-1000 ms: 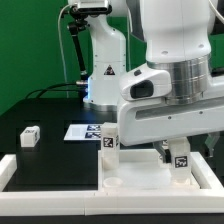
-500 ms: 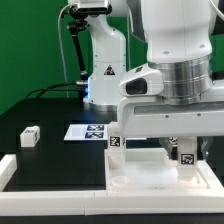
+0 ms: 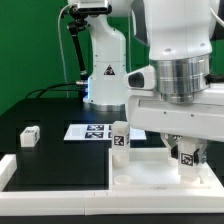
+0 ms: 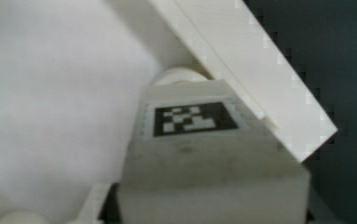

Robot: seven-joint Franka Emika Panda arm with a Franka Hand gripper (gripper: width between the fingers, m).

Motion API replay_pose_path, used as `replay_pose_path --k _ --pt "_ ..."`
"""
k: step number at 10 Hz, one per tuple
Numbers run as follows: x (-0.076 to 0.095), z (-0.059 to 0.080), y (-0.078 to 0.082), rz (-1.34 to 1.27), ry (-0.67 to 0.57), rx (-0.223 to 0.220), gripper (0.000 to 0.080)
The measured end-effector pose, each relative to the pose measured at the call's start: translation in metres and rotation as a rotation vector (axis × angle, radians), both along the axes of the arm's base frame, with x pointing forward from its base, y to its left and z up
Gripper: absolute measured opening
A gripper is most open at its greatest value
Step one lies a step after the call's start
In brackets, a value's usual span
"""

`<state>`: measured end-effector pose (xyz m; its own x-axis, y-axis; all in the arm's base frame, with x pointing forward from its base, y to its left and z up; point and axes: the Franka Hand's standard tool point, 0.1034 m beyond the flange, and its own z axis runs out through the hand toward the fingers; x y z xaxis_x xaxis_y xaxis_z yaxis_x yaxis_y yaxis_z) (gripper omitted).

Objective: Assemble square table

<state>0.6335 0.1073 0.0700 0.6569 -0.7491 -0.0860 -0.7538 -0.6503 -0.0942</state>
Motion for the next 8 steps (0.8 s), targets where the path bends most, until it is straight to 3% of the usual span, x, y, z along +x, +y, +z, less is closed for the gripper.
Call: replay_pose_path --k 4,7,8 --pt "-0.0025 -0.0005 -0.0011 -0.501 0.044 0.069 0.029" --pt "-0.0034 -0.0008 -0.0006 -0.615 0.066 0.071 0.029" --pt "-0.0036 -0.0012 -0.0001 -0.586 0.063 0.071 0.0365"
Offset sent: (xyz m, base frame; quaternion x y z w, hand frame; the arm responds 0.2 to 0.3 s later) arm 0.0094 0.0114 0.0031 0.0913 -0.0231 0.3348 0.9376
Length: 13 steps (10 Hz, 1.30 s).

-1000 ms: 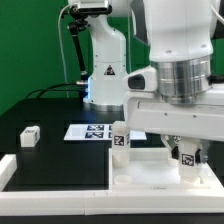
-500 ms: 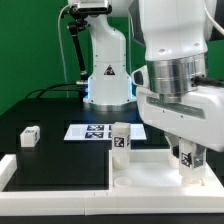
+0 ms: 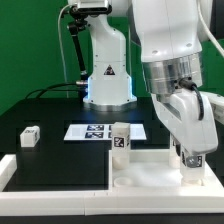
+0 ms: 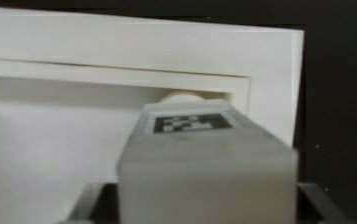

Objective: Assemble square table

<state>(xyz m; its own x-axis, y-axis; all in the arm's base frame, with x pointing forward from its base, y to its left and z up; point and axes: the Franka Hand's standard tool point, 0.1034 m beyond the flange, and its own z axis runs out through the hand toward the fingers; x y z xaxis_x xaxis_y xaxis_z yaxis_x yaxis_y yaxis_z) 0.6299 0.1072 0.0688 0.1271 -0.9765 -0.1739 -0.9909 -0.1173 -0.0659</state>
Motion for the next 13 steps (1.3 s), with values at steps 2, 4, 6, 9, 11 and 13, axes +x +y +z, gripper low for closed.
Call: replay_pose_path --k 2,4,6,9,11,13 --pt "-0.003 0.0 0.007 0.198 -0.005 -0.016 0.0617" --pt "-0.007 0.002 0.016 0.333 -0.066 -0.037 0.064" --pt "-0.007 0.0 0.013 0.516 -0.089 -0.046 0.0648" --pt "-0.005 0.006 0.011 1.015 -0.143 -0.109 0.0649" --pt "-0.004 0.008 0.01 1.224 -0.171 -0.129 0.0649" --pt "-0.005 0.007 0.011 1.192 -0.166 -0.124 0.0518"
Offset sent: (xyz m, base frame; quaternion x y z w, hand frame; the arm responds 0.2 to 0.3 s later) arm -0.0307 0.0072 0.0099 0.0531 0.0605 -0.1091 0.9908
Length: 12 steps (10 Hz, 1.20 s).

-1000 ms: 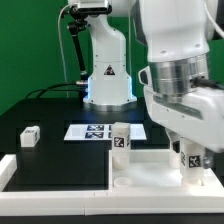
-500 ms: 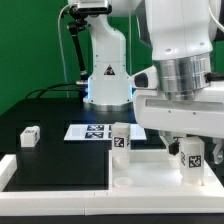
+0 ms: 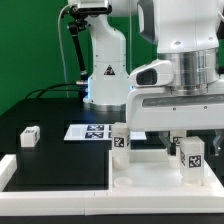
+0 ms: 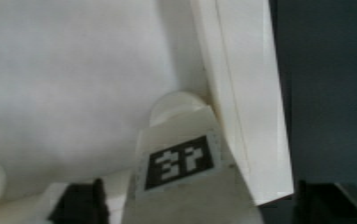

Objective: Assemble square table

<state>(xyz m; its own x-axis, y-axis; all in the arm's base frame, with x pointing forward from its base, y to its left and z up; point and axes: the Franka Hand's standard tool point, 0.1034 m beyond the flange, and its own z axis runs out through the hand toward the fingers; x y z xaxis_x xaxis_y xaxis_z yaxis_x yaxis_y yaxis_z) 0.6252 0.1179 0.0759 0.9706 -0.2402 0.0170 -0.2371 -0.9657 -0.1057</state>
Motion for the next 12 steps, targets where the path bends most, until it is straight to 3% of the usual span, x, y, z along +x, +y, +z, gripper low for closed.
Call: replay_pose_path --k 1,2,6,7,10,12 --pt "0.0 0.0 0.0001 -0.004 0.001 0.001 0.0378" --pt "-0.0004 -0.0001 0.0012 -0.122 0.013 0.013 0.0288" --pt "-0.001 -0.0002 0.0012 -0.415 0.052 0.032 0.0289" --pt "-0.004 0.0011 0.0009 -0.548 0.111 0.03 0.0289" --pt "0.0003 -0.0012 0.0009 -1.016 0.168 0.087 0.029" --pt "0.0012 -0.0019 0.0074 -1.187 0.18 0.093 0.029"
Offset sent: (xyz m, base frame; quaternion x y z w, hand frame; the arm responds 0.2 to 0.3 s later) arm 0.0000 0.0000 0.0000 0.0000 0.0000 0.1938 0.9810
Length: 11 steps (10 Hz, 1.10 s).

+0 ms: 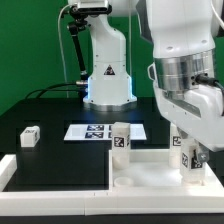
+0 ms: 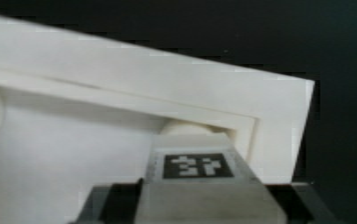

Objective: Assemble square table

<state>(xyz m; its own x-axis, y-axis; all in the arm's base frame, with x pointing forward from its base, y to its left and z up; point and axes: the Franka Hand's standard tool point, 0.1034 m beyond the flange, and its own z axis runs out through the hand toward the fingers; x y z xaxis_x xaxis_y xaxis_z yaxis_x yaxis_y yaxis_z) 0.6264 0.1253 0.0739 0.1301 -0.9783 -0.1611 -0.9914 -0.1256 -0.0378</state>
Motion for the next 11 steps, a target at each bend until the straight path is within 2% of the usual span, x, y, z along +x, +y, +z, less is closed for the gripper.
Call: replay_pose_path --k 1,2,3,4,5,6,10,11 --pt "-0.0002 -0.0002 0.0013 -0.011 0.002 -0.001 0.029" --pt "-0.0003 -0.0004 0.001 0.005 -0.001 -0.001 0.0366" --pt "-0.0004 -0.0005 0.0014 0.014 -0.002 -0.001 0.0502" --pt "-0.0003 -0.0006 -0.0019 0.191 -0.027 -0.006 0.0502" --pt "0.0007 0.0014 -0.0029 0.391 -0.05 -0.017 0.0618" --pt "0.002 0.0029 -0.0017 0.568 -0.079 -0.029 0.0641" --pt "0.0021 0.0025 -0.0019 0.869 -0.127 -0.031 0.0649" --pt "0.0021 0.0029 -0.0007 1.034 -0.131 -0.073 0.0649"
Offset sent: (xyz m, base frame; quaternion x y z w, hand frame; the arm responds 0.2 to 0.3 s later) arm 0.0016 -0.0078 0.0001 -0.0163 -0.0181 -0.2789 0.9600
